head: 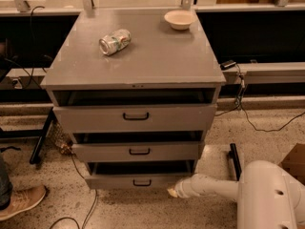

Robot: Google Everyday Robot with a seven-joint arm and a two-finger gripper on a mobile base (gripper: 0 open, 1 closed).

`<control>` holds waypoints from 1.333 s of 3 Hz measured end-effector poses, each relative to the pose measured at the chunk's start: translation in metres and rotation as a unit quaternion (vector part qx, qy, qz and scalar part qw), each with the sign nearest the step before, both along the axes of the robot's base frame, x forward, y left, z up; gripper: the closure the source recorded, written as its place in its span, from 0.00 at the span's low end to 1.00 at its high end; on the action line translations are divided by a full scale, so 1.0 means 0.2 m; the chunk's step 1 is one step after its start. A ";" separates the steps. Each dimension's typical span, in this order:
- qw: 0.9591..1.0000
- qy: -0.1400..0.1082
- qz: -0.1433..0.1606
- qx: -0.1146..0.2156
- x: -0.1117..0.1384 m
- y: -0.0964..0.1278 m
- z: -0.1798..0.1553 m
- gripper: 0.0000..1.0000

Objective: Close bottom drawer

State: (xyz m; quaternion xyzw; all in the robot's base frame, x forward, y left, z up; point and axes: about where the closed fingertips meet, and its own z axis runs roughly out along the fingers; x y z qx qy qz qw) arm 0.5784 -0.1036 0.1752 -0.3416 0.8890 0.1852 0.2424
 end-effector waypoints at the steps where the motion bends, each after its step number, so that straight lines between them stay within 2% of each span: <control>1: 1.000 -0.022 0.000 0.016 0.14 0.03 0.03 1.00; 2: 0.999 -0.042 0.001 0.031 0.26 0.05 0.06 1.00; 3: 0.997 -0.060 0.009 0.050 0.31 0.07 0.10 1.00; 4: 0.993 -0.077 0.045 0.083 0.24 0.06 0.24 1.00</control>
Offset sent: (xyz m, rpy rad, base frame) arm 0.1479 0.0204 0.0362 0.1679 -0.2265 -0.0025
